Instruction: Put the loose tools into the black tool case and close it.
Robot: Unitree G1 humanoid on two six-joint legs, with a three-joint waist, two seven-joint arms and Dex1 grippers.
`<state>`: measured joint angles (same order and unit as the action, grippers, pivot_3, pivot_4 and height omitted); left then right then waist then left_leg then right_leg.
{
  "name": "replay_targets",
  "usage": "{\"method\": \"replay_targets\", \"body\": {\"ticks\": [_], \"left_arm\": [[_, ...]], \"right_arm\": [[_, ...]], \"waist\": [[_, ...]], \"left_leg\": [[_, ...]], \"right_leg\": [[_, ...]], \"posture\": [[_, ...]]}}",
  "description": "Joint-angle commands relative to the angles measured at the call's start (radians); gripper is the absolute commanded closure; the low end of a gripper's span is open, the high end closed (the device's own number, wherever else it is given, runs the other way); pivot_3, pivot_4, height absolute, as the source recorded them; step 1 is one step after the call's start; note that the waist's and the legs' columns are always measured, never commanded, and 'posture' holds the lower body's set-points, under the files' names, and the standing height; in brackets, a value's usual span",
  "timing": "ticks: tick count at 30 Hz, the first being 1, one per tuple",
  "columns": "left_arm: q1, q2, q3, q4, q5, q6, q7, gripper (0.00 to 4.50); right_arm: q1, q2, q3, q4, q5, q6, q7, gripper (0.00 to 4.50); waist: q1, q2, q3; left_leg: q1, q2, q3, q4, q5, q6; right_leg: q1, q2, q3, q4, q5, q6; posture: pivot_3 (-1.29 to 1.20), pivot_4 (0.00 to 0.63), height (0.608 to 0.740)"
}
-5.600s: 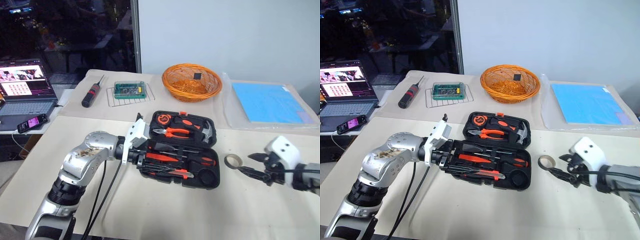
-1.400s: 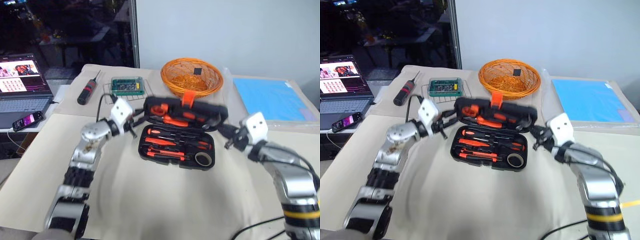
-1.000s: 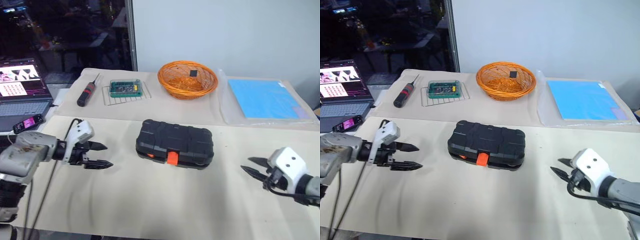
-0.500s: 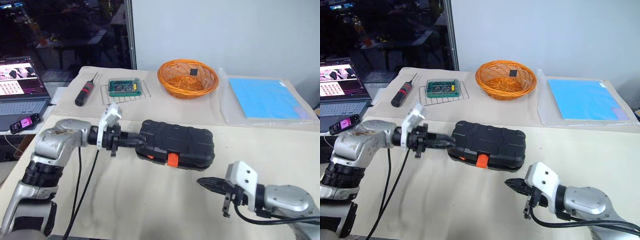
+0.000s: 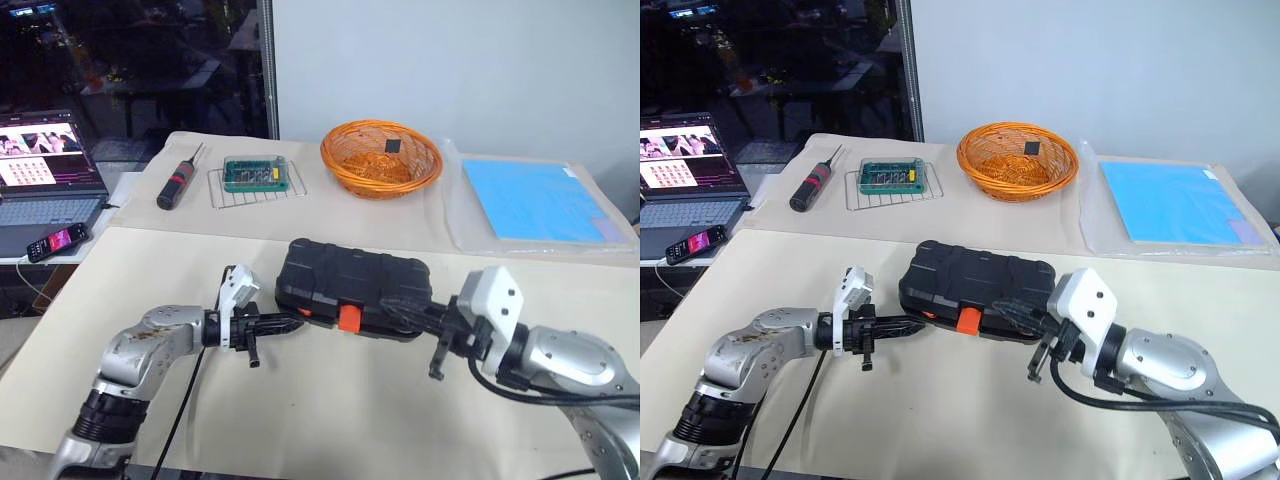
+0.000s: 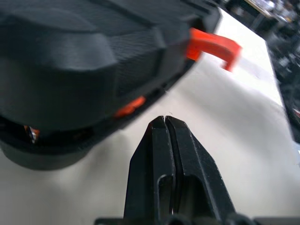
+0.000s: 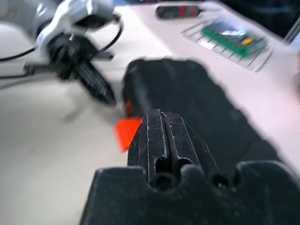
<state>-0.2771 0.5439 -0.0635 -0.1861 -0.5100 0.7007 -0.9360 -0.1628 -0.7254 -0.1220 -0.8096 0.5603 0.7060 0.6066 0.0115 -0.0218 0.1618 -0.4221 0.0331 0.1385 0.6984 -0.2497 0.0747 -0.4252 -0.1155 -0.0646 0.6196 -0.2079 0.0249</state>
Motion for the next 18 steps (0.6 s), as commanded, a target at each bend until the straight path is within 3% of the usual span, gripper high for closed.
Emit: {"method": "replay_targets", "body": {"ticks": [1,7,10,14,16,18], "left_arm": [[0.017,-0.076,0.013,-0.002,0.031,-0.073,0.103,4.44],[0.043,-0.166,0.017,-0.006,0.013,-0.107,0.155,4.44],[0.077,-0.137,0.018,-0.036,-0.015,-0.087,0.114,4.44],[0.176,0.042,0.082,-0.096,-0.146,-0.001,-0.09,4.44],[0.219,0.229,0.151,-0.081,-0.275,0.111,-0.303,4.44],[0.2,0.357,0.205,-0.01,-0.372,0.205,-0.448,4.44]], "right_arm": [[-0.127,-0.013,0.045,0.075,-0.055,0.004,-0.025,4.5],[-0.318,-0.027,0.234,0.289,-0.234,-0.094,0.028,4.5],[-0.371,-0.003,0.331,0.38,-0.306,-0.162,0.076,4.5],[-0.394,0.033,0.434,0.448,-0.365,-0.227,0.142,4.5],[-0.349,0.007,0.565,0.472,-0.443,-0.31,0.237,4.5],[-0.307,-0.013,0.676,0.539,-0.543,-0.408,0.292,4.5]], "waist": [[0.0,0.0,0.0],[0.001,0.0,0.0],[-0.002,0.0,0.0],[-0.017,0.0,0.0],[-0.025,-0.001,0.0],[-0.026,-0.001,0.0]], "left_leg": [[0.0,0.0,0.0,0.0,0.0,-0.001],[0.0,0.0,0.0,0.0,0.001,-0.001],[0.0,0.0,0.001,0.0,0.001,-0.001],[0.0,0.0,0.002,-0.001,0.003,-0.005],[0.0,0.001,0.002,-0.002,0.005,-0.009],[-0.002,0.001,0.002,-0.003,0.005,-0.011]], "right_leg": [[0.0,0.0,0.0,0.0,0.0,0.0],[0.0,0.0,-0.001,0.001,0.0,0.0],[0.0,0.0,-0.001,0.002,0.002,0.003],[-0.002,0.0,-0.001,0.005,0.001,0.003],[-0.003,0.001,-0.001,0.006,-0.001,0.002],[-0.008,0.001,-0.002,0.009,-0.003,0.0]], "posture": [[0.0,0.15,0.74],[0.0,0.15,0.74],[0.0,0.15,0.74],[0.0,0.15,0.74],[0.0,0.15,0.74],[0.0,0.15,0.74]]}}
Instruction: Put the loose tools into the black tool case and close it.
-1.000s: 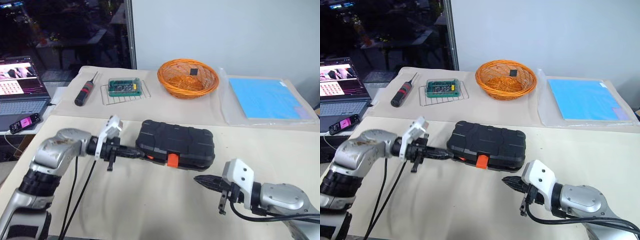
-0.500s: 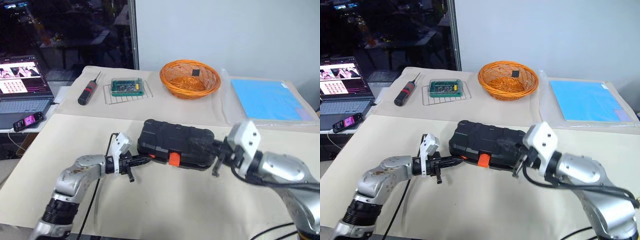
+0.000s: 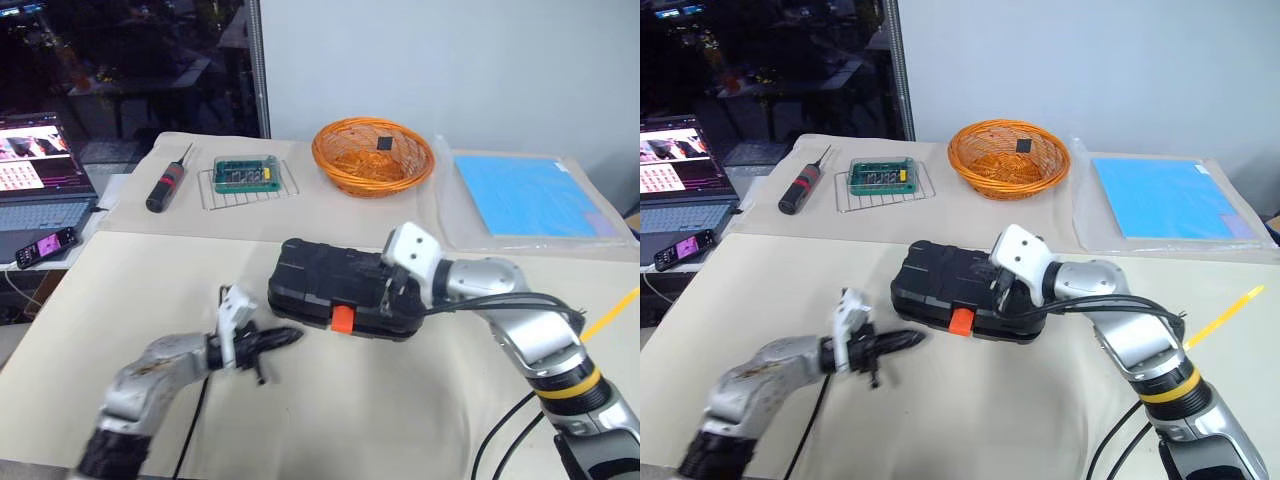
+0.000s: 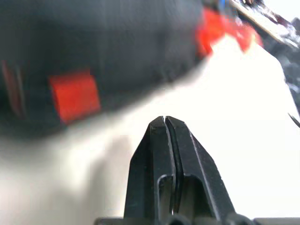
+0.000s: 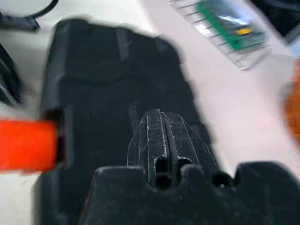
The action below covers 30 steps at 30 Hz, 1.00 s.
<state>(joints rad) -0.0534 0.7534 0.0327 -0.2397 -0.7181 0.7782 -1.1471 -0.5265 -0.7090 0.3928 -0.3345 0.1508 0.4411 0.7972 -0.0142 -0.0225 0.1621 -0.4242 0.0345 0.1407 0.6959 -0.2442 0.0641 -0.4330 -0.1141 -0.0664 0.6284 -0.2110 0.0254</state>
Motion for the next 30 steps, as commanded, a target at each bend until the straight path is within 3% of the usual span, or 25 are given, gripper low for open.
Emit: {"method": "replay_targets", "body": {"ticks": [1,4,7,11,13,15,16,17,20,24,25,26,28,30], "left_arm": [[-0.085,0.144,0.132,0.082,-0.184,0.136,-0.21,4.44],[-0.243,0.087,0.161,0.152,-0.197,0.138,-0.101,4.44],[-0.425,-0.019,0.112,0.232,-0.076,0.046,0.037,4.44],[-0.601,-0.091,-0.056,0.302,0.102,-0.074,0.037,4.44],[-0.673,-0.117,-0.119,0.352,0.157,-0.131,-0.013,4.44],[-0.755,-0.15,-0.159,0.435,0.203,-0.168,-0.037,4.44],[-0.791,-0.161,-0.196,0.483,0.253,-0.223,-0.06,4.44],[-0.833,-0.18,-0.227,0.541,0.298,-0.273,-0.076,4.49],[-0.938,-0.233,-0.286,0.701,0.397,-0.387,-0.107,3.72],[-1.058,-0.308,-0.299,0.927,0.485,-0.514,-0.117,2.25],[-1.086,-0.322,-0.305,0.989,0.517,-0.562,-0.111,1.89],[-1.121,-0.342,-0.306,1.061,0.546,-0.594,-0.085,1.88],[-1.175,-0.371,-0.309,1.178,0.604,-0.66,-0.023,2.19],[-1.22,-0.395,-0.308,1.273,0.651,-0.711,0.019,2.79]], "right_arm": [[0.071,-0.026,0.19,0.111,-0.173,-0.187,0.101,4.5],[0.1,-0.006,0.209,0.19,-0.235,-0.267,0.106,4.5],[0.134,0.039,0.172,0.226,-0.245,-0.294,0.078,4.5],[0.203,0.129,-0.066,0.044,-0.014,-0.178,0.021,4.5],[0.254,0.131,-0.179,-0.088,0.063,-0.09,-0.015,4.5],[0.314,0.116,-0.258,-0.212,0.09,-0.008,-0.061,4.5],[0.356,0.103,-0.293,-0.277,0.105,0.04,-0.079,4.5],[0.403,0.099,-0.338,-0.351,0.137,0.099,-0.102,4.21],[0.526,0.081,-0.419,-0.508,0.148,0.211,-0.164,3.42],[0.651,0.079,-0.467,-0.654,0.173,0.311,-0.216,2.03],[0.677,0.077,-0.469,-0.681,0.178,0.33,-0.225,2.3],[0.697,0.083,-0.468,-0.7,0.195,0.358,-0.233,2.42],[0.718,0.061,-0.443,-0.712,0.2,0.386,-0.237,2.83],[0.713,0.041,-0.412,-0.694,0.17,0.424,-0.266,3.6]], "waist": [[0.001,0.001,-0.001],[0.018,0.001,-0.006],[0.022,-0.008,-0.022],[0.022,-0.017,-0.027],[0.025,-0.012,-0.024],[0.026,-0.01,-0.023],[0.026,-0.009,-0.023],[0.028,-0.009,-0.022],[0.03,-0.009,-0.022],[0.024,-0.009,-0.021],[0.026,-0.01,-0.021],[0.026,-0.01,-0.02],[0.026,-0.011,-0.02],[0.026,-0.012,-0.019]], "left_leg": [[0.0,0.0,0.0,-0.001,0.0,-0.001],[0.013,0.0,-0.002,-0.001,-0.004,0.0],[0.022,-0.001,-0.003,-0.002,-0.012,-0.005],[0.032,0.0,-0.003,-0.002,-0.013,-0.007],[0.029,0.0,-0.002,-0.003,-0.014,-0.007],[0.016,0.0,-0.001,-0.002,-0.009,-0.014],[0.009,0.0,-0.001,0.0,-0.003,-0.006],[0.007,-0.001,-0.001,0.0,-0.002,-0.005],[0.002,-0.001,-0.002,-0.001,-0.003,-0.004],[0.0,-0.001,-0.001,0.0,-0.008,0.004],[0.0,-0.001,-0.001,0.0,-0.011,0.009],[-0.001,-0.002,-0.002,0.001,-0.011,0.009],[-0.001,-0.001,-0.002,0.003,-0.011,0.01],[-0.002,-0.001,-0.003,0.005,-0.011,0.01]], "right_leg": [[-0.001,0.0,0.0,0.001,0.0,0.0],[0.008,-0.001,-0.002,-0.001,-0.012,0.003],[0.016,-0.003,-0.001,-0.001,-0.013,0.001],[0.028,-0.001,-0.001,-0.002,-0.011,-0.003],[0.027,-0.002,0.001,-0.002,-0.008,-0.008],[0.013,-0.002,0.002,0.001,-0.007,-0.007],[0.009,-0.001,0.002,0.003,-0.004,-0.003],[0.007,0.0,0.001,0.003,-0.004,-0.002],[0.005,0.002,-0.002,0.0,-0.005,-0.002],[0.004,0.002,-0.001,-0.002,-0.005,0.0],[0.004,0.001,-0.001,-0.002,-0.006,0.001],[0.003,0.001,-0.001,-0.003,-0.006,0.001],[0.004,0.001,-0.001,-0.003,-0.006,0.002],[0.004,0.001,-0.001,-0.003,-0.005,0.003]], "posture": [[0.0,0.15,0.74],[0.0,0.15,0.74],[0.0,0.15,0.74],[0.0,0.15,0.74],[0.0,0.15,0.74],[0.0,0.15,0.74],[0.0,0.15,0.74],[0.0,0.15,0.74],[0.0,0.15,0.74],[0.0,0.15,0.74],[0.0,0.15,0.74],[0.0,0.15,0.74],[0.0,0.15,0.74],[0.0,0.15,0.74]]}}
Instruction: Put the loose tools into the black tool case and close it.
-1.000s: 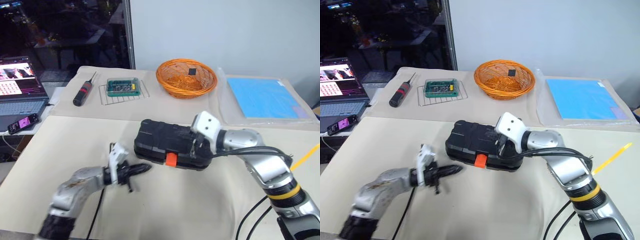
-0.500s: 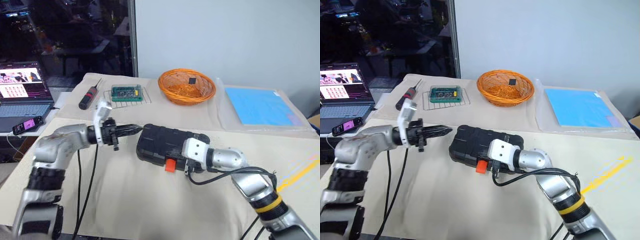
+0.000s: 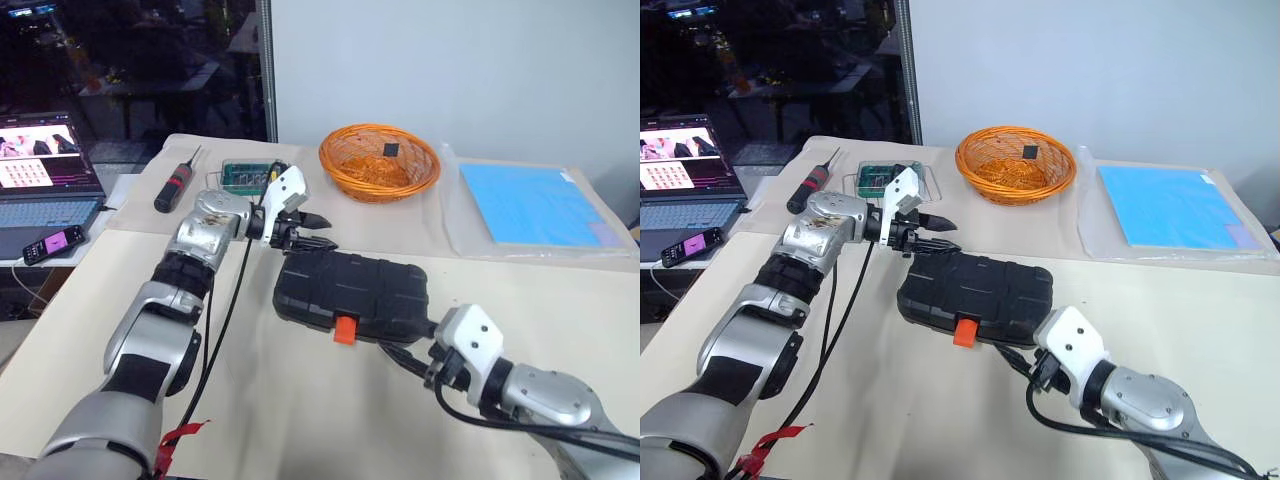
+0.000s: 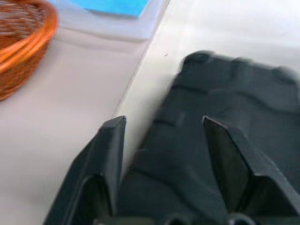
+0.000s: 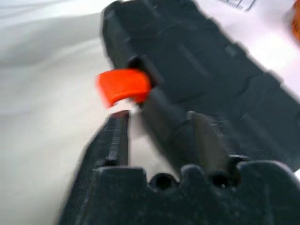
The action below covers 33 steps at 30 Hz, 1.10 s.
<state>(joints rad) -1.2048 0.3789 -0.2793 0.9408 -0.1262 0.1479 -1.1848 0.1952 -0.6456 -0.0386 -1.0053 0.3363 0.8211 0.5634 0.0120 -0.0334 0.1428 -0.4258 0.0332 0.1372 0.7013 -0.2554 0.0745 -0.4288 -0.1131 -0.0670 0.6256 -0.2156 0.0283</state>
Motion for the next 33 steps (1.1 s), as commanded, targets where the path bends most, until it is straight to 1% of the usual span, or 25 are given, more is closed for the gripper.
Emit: {"method": "replay_targets", "body": {"ticks": [1,2,3,5,8,11,12,15,17,19,21,23,24,25,26,28,29,30,31,32,33], "left_arm": [[-0.093,-0.033,0.003,0.138,0.084,-0.096,0.089,3.16],[-0.111,-0.043,0.002,0.174,0.106,-0.11,0.116,3.49],[-0.123,-0.049,0.002,0.196,0.121,-0.12,0.134,3.79],[-0.142,-0.062,-0.035,0.255,0.191,-0.138,0.16,4.44],[-0.137,-0.074,-0.077,0.304,0.268,-0.146,0.126,4.44],[-0.121,-0.066,-0.077,0.305,0.287,-0.131,0.041,4.44],[-0.116,-0.061,-0.075,0.3,0.289,-0.127,0.016,4.44],[-0.086,-0.034,-0.063,0.245,0.273,-0.086,-0.105,4.44],[-0.063,-0.015,-0.04,0.171,0.245,-0.036,-0.168,4.44],[-0.022,0.029,0.005,0.037,0.189,0.049,-0.221,4.44],[0.018,0.06,0.04,-0.079,0.148,0.114,-0.238,4.44],[0.079,0.1,0.104,-0.244,0.056,0.169,-0.291,4.44],[0.102,0.113,0.121,-0.304,0.028,0.194,-0.303,4.44],[0.121,0.124,0.133,-0.36,0.002,0.234,-0.315,4.48],[0.151,0.144,0.153,-0.452,-0.049,0.325,-0.33,4.5],[0.202,0.171,0.176,-0.593,-0.119,0.422,-0.341,4.5],[0.228,0.168,0.193,-0.658,-0.168,0.474,-0.337,4.24],[0.244,0.165,0.202,-0.699,-0.2,0.509,-0.328,3.98],[0.263,0.156,0.193,-0.73,-0.21,0.516,-0.317,3.63],[0.281,0.142,0.173,-0.746,-0.205,0.501,-0.305,3.42],[0.293,0.132,0.149,-0.753,-0.197,0.486,-0.3,2.95]], "right_arm": [[-0.009,-0.043,0.039,-0.011,-0.033,0.049,-0.037,3.95],[-0.012,-0.058,0.052,0.001,-0.048,0.051,-0.043,4.3],[-0.012,-0.068,0.06,0.007,-0.057,0.051,-0.046,4.5],[-0.048,-0.095,0.088,0.062,-0.086,0.073,-0.061,4.5],[-0.132,-0.114,0.148,0.185,-0.151,0.101,-0.101,4.5],[-0.222,-0.1,0.194,0.286,-0.192,0.103,-0.126,4.5],[-0.247,-0.094,0.204,0.31,-0.201,0.098,-0.131,4.5],[-0.322,-0.083,0.224,0.377,-0.236,0.062,-0.139,4.5],[-0.344,-0.07,0.208,0.388,-0.227,0.057,-0.131,4.5],[-0.296,-0.069,0.127,0.336,-0.163,0.076,-0.087,4.5],[-0.238,-0.078,0.059,0.281,-0.107,0.09,-0.039,4.5],[-0.153,-0.043,-0.079,0.209,-0.034,0.129,-0.016,4.5],[-0.128,-0.033,-0.121,0.189,-0.011,0.14,-0.011,4.5],[-0.098,-0.039,-0.149,0.166,0.002,0.139,0.001,4.21],[-0.045,-0.032,-0.204,0.127,0.013,0.142,0.006,3.91],[0.025,-0.014,-0.288,0.07,0.025,0.144,0.0,3.35],[0.028,0.022,-0.329,0.029,0.037,0.137,-0.028,2.94],[0.024,0.045,-0.353,0.004,0.047,0.129,-0.047,2.74],[0.006,0.087,-0.369,-0.018,0.106,0.198,-0.062,2.24],[-0.034,0.146,-0.382,-0.032,0.157,0.256,-0.096,2.23],[-0.065,0.165,-0.372,-0.038,0.193,0.279,-0.114,2.23]], "waist": [[0.0,-0.001,0.001],[-0.001,-0.001,0.001],[0.0,-0.001,0.001],[0.0,-0.003,0.002],[-0.001,-0.003,0.002],[-0.002,-0.003,0.002],[-0.003,-0.003,0.002],[-0.011,-0.003,0.003],[-0.013,-0.002,0.003],[-0.013,-0.002,0.003],[-0.012,-0.001,0.004],[-0.006,-0.001,0.004],[-0.004,-0.001,0.004],[-0.003,-0.001,0.004],[-0.002,-0.001,0.004],[0.001,0.0,0.004],[0.0,0.0,0.004],[0.0,0.0,0.004],[0.0,0.0,0.004],[0.0,0.0,0.004],[0.0,0.0,0.004]], "left_leg": [[0.0,0.0,0.0,0.001,0.0,0.001],[0.0,0.0,0.0,0.002,0.0,0.001],[0.0,0.0,0.0,0.002,-0.001,0.001],[-0.001,0.0,0.0,0.003,-0.001,0.002],[-0.005,0.0,0.001,0.003,-0.002,0.003],[-0.012,0.0,0.001,0.005,-0.001,0.003],[-0.013,0.0,0.002,0.006,-0.001,0.003],[-0.013,0.001,0.002,0.009,-0.001,0.003],[-0.013,0.001,0.002,0.01,-0.002,0.004],[-0.013,0.001,0.002,0.01,-0.002,0.005],[-0.014,0.001,0.002,0.01,-0.002,0.004],[-0.015,0.001,0.0,0.01,-0.001,0.002],[-0.015,0.001,0.0,0.01,0.002,-0.003],[-0.016,0.001,0.0,0.01,0.002,-0.004],[-0.016,0.001,0.0,0.011,0.002,-0.004],[-0.016,0.0,0.0,0.011,0.002,-0.002],[-0.015,0.0,0.0,0.012,0.001,-0.002],[-0.015,0.0,0.0,0.012,0.001,-0.001],[-0.015,0.0,0.0,0.013,0.001,-0.001],[-0.015,0.0,0.0,0.013,0.001,-0.001],[-0.013,0.0,-0.001,0.014,0.0,0.001]], "right_leg": [[0.001,0.0,0.0,0.0,0.0,0.0],[0.001,-0.001,0.0,0.0,0.0,0.0],[0.0,-0.001,0.0,0.0,0.0,0.0],[0.0,-0.001,0.0,0.0,0.001,0.001],[-0.004,-0.001,0.0,0.0,0.001,0.002],[-0.011,-0.001,0.0,0.002,0.002,0.002],[-0.011,-0.001,0.0,0.002,0.002,0.002],[-0.011,0.0,0.0,0.003,0.002,0.002],[-0.011,-0.001,0.0,0.004,0.002,0.002],[-0.011,-0.001,0.001,0.004,0.002,0.002],[-0.011,-0.001,0.001,0.005,0.002,0.003],[-0.011,-0.001,0.0,0.005,0.002,0.003],[-0.011,-0.001,0.0,0.004,0.002,0.003],[-0.011,0.0,0.0,0.004,0.002,0.004],[-0.01,0.0,0.0,0.004,0.002,0.004],[-0.01,-0.001,0.0,0.003,0.003,0.006],[-0.008,-0.001,0.0,0.003,0.002,0.006],[-0.008,-0.001,0.0,0.003,0.003,0.007],[-0.008,-0.001,0.001,0.003,0.003,0.007],[-0.008,-0.001,0.001,0.004,0.003,0.007],[-0.006,-0.001,0.001,0.004,0.003,0.006]], "posture": [[0.0,0.15,0.74],[0.0,0.15,0.74],[0.0,0.15,0.74],[0.0,0.15,0.74],[0.0,0.15,0.74],[0.0,0.15,0.74],[0.0,0.15,0.74],[0.0,0.15,0.74],[0.0,0.15,0.74],[0.0,0.15,0.74],[0.0,0.15,0.74],[0.0,0.15,0.74],[0.0,0.15,0.74],[0.0,0.15,0.74],[0.0,0.15,0.74],[0.0,0.15,0.74],[0.0,0.15,0.74],[0.0,0.15,0.74],[0.0,0.15,0.74],[0.0,0.15,0.74],[0.0,0.15,0.74]]}}
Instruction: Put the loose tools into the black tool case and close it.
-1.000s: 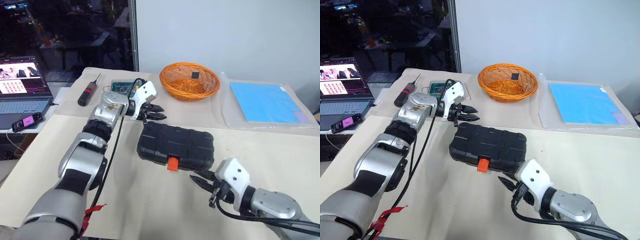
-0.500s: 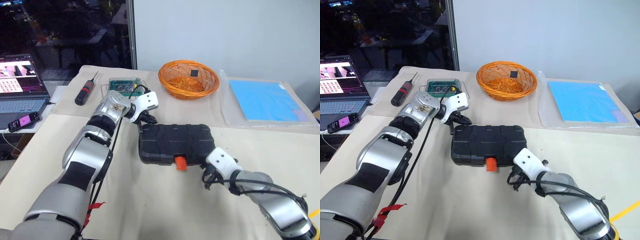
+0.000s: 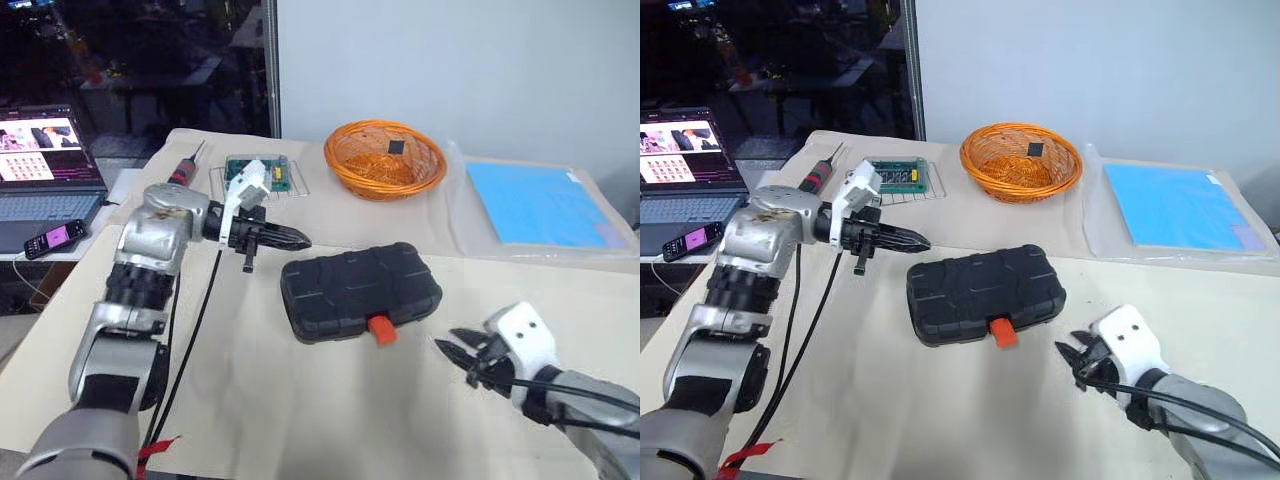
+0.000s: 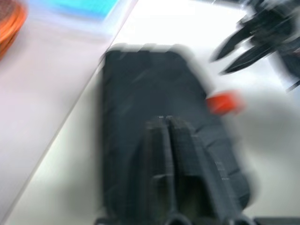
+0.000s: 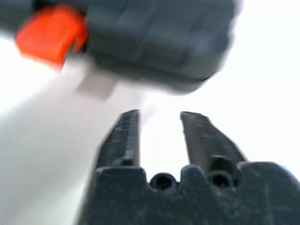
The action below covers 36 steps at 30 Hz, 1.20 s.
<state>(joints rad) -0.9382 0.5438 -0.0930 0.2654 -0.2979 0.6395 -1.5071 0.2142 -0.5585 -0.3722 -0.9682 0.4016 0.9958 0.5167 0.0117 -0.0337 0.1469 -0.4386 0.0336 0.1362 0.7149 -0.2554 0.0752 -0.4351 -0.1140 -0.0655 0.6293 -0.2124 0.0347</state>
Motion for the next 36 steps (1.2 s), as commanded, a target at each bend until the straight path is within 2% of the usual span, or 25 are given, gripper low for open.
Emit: {"method": "replay_targets", "body": {"ticks": [1,2,4,5,6,8,10,12,13,21,23,25,30,36], "left_arm": [[0.037,-0.041,-0.061,-0.081,-0.018,-0.025,0.019,2.79],[0.047,-0.049,-0.087,-0.071,-0.005,-0.058,0.011,2.32],[0.055,-0.06,-0.122,-0.046,0.014,-0.107,0.007,2.32],[0.061,-0.067,-0.165,0.008,0.058,-0.168,0.01,2.32],[0.064,-0.07,-0.199,0.05,0.091,-0.203,0.014,2.25],[0.072,-0.071,-0.25,0.117,0.147,-0.294,0.013,2.25],[0.07,-0.077,-0.26,0.148,0.159,-0.317,0.015,2.25],[0.069,-0.084,-0.261,0.166,0.16,-0.327,0.02,2.25],[0.07,-0.086,-0.261,0.173,0.162,-0.334,0.024,2.25],[0.082,-0.093,-0.26,0.172,0.167,-0.338,0.041,2.25],[0.087,-0.093,-0.258,0.169,0.167,-0.338,0.046,2.25],[0.09,-0.092,-0.252,0.167,0.164,-0.337,0.051,2.25],[0.089,-0.092,-0.246,0.171,0.164,-0.338,0.061,2.25],[0.089,-0.097,-0.249,0.175,0.167,-0.34,0.071,2.25]], "right_arm": [[-0.113,0.097,-0.028,-0.078,0.17,0.129,-0.083,2.23],[-0.149,0.112,-0.006,-0.079,0.187,0.155,-0.108,2.23],[-0.196,0.124,0.025,-0.079,0.205,0.205,-0.147,2.23],[-0.227,0.11,0.1,-0.072,0.184,0.216,-0.168,2.23],[-0.252,0.122,0.142,-0.059,0.18,0.241,-0.196,2.63],[-0.289,0.151,0.197,-0.041,0.189,0.293,-0.237,3.0],[-0.306,0.161,0.225,-0.043,0.196,0.323,-0.255,3.69],[-0.314,0.163,0.251,-0.044,0.198,0.348,-0.269,4.35],[-0.317,0.159,0.267,-0.041,0.196,0.359,-0.276,4.47],[-0.318,0.086,0.407,0.033,0.132,0.347,-0.311,4.47],[-0.308,0.091,0.403,0.021,0.138,0.333,-0.308,4.47],[-0.295,0.121,0.339,-0.021,0.163,0.333,-0.301,4.47],[-0.216,0.09,0.258,-0.079,0.263,0.32,-0.306,3.07],[-0.173,0.131,0.276,-0.073,0.229,0.337,-0.394,0.95]], "waist": [[0.0,0.001,0.001],[0.0,0.003,0.001],[-0.001,0.004,0.002],[-0.001,0.005,0.002],[-0.002,0.005,0.002],[-0.004,0.007,0.001],[-0.004,0.007,0.001],[-0.001,0.008,0.001],[-0.001,0.008,0.0],[-0.001,0.008,0.0],[-0.001,0.008,0.0],[-0.001,0.008,0.0],[-0.001,0.008,0.0],[-0.001,0.009,0.0]], "left_leg": [[0.004,0.0,-0.001,0.0,-0.001,0.004],[0.007,0.0,-0.001,0.0,0.0,0.003],[0.012,0.001,-0.001,-0.001,0.001,0.0],[0.013,0.001,-0.001,-0.002,0.0,-0.002],[0.014,0.001,-0.001,-0.002,0.001,-0.003],[0.015,0.001,0.0,-0.003,0.001,-0.004],[0.013,0.001,0.0,-0.003,0.003,0.0],[0.012,0.0,0.0,-0.004,0.004,0.004],[0.011,0.0,0.0,-0.003,0.003,0.005],[0.012,0.0,0.0,-0.003,0.001,0.007],[0.012,0.0,0.0,-0.003,0.001,0.007],[0.012,0.0,0.0,-0.003,0.001,0.007],[0.012,0.0,0.0,-0.004,0.001,0.008],[0.012,0.0,0.0,-0.004,0.0,0.007]], "right_leg": [[0.003,0.0,0.0,0.0,0.0,0.0],[0.006,0.001,0.0,0.0,0.0,0.0],[0.01,0.0,0.0,-0.001,-0.002,-0.004],[0.01,0.0,0.0,-0.001,-0.002,-0.005],[0.01,0.0,0.0,-0.001,-0.001,-0.006],[0.01,-0.001,0.0,0.0,0.0,-0.008],[0.008,0.0,0.001,0.0,0.004,-0.014],[0.007,0.0,0.001,-0.001,0.003,-0.014],[0.007,-0.001,0.001,-0.001,0.002,-0.013],[0.01,-0.001,0.001,-0.003,0.001,-0.01],[0.01,-0.001,0.001,-0.003,0.001,-0.01],[0.01,-0.001,0.001,-0.003,0.001,-0.01],[0.01,-0.001,0.001,-0.004,0.002,-0.007],[0.01,-0.001,0.001,-0.004,0.0,-0.01]], "posture": [[0.0,0.15,0.74],[0.0,0.15,0.74],[0.0,0.15,0.74],[0.0,0.15,0.74],[0.0,0.15,0.74],[0.0,0.15,0.74],[0.0,0.15,0.74],[0.0,0.15,0.74],[0.0,0.15,0.74],[0.0,0.15,0.74],[0.0,0.15,0.74],[0.0,0.15,0.74],[0.0,0.15,0.74],[0.0,0.15,0.74]]}}
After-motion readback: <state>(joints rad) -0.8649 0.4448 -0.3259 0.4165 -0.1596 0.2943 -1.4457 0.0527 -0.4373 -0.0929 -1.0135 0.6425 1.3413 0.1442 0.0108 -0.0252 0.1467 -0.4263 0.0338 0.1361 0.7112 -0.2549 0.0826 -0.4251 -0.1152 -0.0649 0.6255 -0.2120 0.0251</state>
